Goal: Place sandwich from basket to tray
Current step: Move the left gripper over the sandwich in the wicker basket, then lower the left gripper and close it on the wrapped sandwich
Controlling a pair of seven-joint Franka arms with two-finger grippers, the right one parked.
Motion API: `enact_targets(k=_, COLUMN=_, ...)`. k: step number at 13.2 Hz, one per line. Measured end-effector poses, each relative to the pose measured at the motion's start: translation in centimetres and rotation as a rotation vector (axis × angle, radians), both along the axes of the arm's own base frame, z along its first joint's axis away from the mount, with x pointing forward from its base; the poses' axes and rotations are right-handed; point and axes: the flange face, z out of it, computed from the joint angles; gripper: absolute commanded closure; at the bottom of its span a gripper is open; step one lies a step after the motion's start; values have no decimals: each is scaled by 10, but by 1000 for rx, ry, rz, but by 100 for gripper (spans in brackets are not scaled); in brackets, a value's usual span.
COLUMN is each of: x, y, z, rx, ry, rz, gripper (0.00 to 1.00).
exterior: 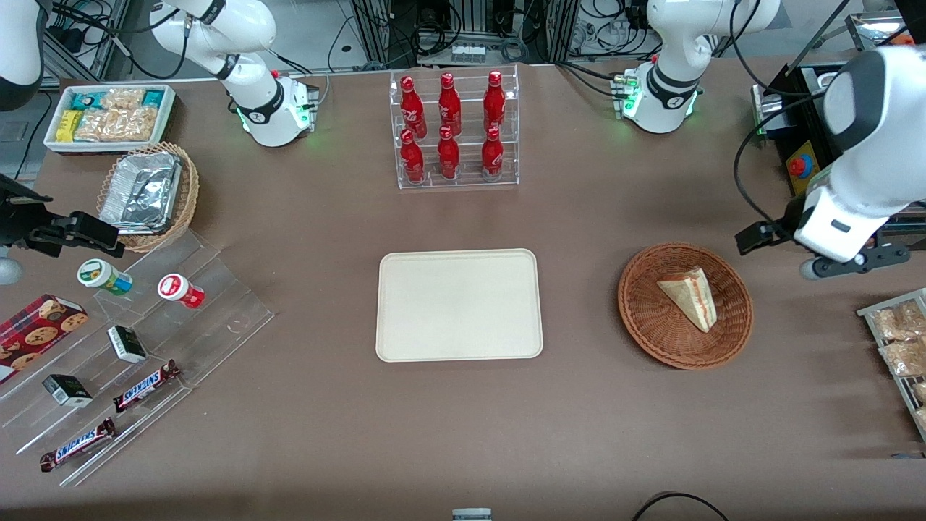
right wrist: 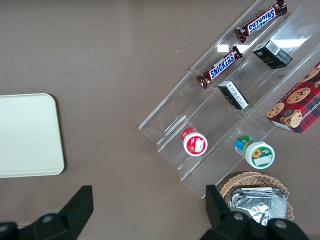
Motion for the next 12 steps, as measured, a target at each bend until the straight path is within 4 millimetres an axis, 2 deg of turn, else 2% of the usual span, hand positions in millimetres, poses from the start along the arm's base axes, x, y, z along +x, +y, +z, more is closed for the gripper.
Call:
enact_targets(k=7, x=6, y=-6, z=-72, rx=14, ry=-14, rz=224, gripper=0)
enact_targets(k=12, x=-7, y=-10, z=-133, rx=15, ry=-21, rz=282, gripper=0)
